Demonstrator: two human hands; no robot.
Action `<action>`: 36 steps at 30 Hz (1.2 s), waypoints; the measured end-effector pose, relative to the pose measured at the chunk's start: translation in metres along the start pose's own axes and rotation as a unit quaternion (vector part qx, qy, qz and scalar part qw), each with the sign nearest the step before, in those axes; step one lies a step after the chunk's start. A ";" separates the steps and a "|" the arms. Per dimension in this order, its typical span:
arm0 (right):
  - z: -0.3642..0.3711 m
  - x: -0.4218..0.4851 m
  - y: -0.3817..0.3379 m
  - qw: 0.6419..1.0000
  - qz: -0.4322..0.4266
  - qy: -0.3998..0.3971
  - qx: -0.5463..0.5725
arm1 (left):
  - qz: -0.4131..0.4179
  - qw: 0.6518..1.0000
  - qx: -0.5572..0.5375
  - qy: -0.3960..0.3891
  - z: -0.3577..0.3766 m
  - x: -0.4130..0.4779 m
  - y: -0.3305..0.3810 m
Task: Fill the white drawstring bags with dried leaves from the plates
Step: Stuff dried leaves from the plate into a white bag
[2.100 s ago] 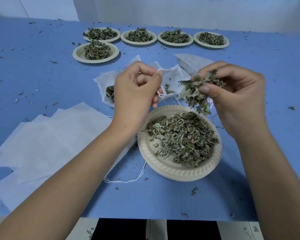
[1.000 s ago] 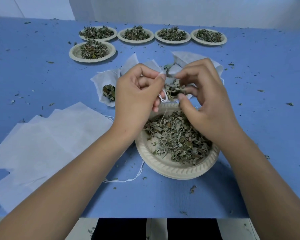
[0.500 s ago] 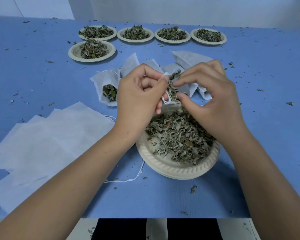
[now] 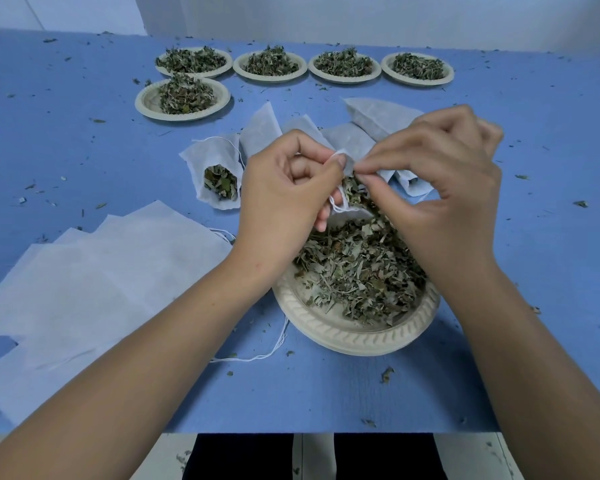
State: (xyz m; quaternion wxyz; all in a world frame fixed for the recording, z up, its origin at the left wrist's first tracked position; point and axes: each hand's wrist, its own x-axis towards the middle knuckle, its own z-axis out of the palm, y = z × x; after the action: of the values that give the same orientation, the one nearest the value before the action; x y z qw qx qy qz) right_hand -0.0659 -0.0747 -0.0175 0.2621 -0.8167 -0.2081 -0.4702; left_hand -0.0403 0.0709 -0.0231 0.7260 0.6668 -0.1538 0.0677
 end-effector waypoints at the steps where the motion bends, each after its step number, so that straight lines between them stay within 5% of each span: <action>1: 0.000 0.000 -0.001 1.000 -0.016 0.004 -0.011 | 0.000 1.000 -0.002 0.001 0.000 0.000 0.000; 8: 0.003 -0.002 0.007 0.992 0.013 -0.125 -0.016 | -0.003 1.000 -0.021 0.006 -0.004 0.004 0.001; 13: -0.009 0.002 0.006 0.988 0.068 -0.085 0.114 | -0.007 0.999 -0.032 0.031 -0.005 0.006 -0.001; 23: -0.011 0.005 0.018 0.983 -0.003 -0.184 -0.012 | -0.011 0.997 -0.047 0.067 -0.006 0.007 0.002; 30: -0.014 0.005 0.015 0.990 0.037 -0.112 0.073 | -0.017 0.998 -0.026 0.047 -0.006 0.007 0.001; 36: -0.002 0.000 0.007 0.998 0.051 -0.030 0.024 | -0.023 0.999 -0.036 -0.020 -0.001 0.002 -0.002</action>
State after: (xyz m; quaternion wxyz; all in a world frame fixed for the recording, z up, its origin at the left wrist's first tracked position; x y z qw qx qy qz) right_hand -0.0632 -0.0814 -0.0179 0.2986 -0.8336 -0.1849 -0.4264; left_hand -0.0375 0.0715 -0.0245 0.7476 0.6451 -0.1549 0.0318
